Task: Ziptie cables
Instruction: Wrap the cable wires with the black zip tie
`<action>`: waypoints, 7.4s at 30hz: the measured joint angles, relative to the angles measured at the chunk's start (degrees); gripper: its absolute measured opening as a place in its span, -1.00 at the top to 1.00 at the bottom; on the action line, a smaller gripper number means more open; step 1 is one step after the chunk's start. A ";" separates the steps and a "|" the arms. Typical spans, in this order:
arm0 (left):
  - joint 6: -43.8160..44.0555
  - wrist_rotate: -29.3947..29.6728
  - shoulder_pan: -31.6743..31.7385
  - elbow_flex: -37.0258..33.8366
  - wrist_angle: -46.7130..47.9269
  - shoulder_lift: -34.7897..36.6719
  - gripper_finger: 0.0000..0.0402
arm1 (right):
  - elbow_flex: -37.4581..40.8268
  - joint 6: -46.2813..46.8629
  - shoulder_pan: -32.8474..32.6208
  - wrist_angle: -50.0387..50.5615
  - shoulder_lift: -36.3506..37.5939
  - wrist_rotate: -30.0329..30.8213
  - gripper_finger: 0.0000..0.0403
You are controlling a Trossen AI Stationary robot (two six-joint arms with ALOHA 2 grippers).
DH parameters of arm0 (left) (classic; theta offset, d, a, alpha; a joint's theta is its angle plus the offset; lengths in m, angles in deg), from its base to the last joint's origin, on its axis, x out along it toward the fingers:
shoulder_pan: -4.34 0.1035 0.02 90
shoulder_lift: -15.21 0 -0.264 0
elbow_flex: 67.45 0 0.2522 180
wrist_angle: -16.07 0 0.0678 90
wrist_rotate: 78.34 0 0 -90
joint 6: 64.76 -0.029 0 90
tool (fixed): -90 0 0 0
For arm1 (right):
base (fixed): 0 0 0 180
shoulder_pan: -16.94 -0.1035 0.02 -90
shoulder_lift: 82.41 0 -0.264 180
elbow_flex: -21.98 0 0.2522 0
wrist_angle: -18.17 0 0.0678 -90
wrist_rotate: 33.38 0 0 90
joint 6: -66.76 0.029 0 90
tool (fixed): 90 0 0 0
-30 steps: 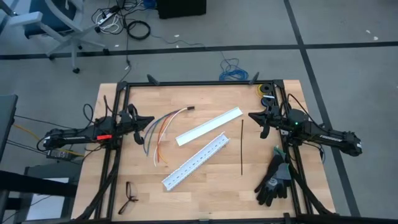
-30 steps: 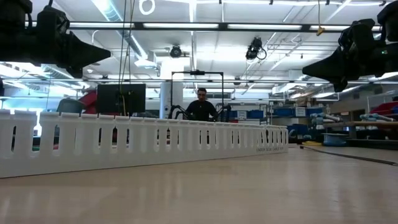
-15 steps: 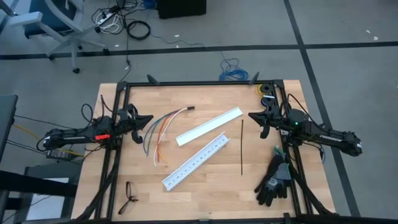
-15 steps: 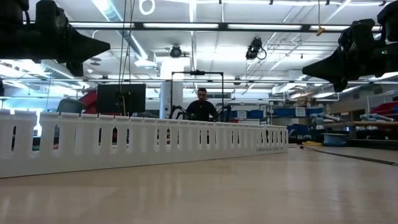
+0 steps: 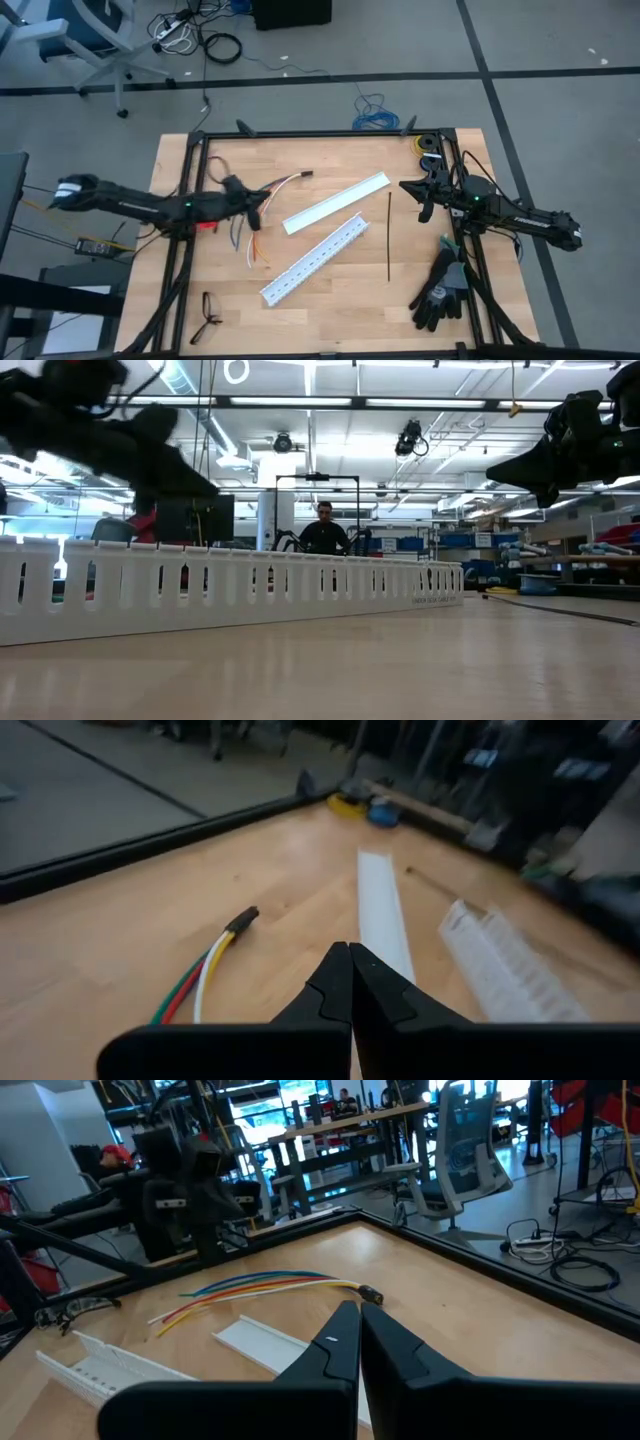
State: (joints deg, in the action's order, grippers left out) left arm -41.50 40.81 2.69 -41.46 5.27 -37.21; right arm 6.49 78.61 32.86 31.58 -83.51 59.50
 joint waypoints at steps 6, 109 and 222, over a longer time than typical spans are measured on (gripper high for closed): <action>-0.94 0.94 0.37 13.94 -0.10 -19.69 0.94 | 0.00 0.00 0.00 0.00 -0.01 0.00 0.98; -13.97 -18.18 -8.32 114.23 72.71 -95.43 1.00 | 0.02 -0.01 0.00 -0.40 -0.02 0.00 0.98; 9.72 -7.55 -4.97 73.11 25.99 -71.02 0.53 | 0.02 -0.01 0.02 -1.75 0.00 -0.01 0.98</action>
State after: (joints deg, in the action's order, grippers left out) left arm -31.79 33.26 -2.28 31.65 31.26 -108.23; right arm 6.51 78.60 32.88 29.83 -83.51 59.50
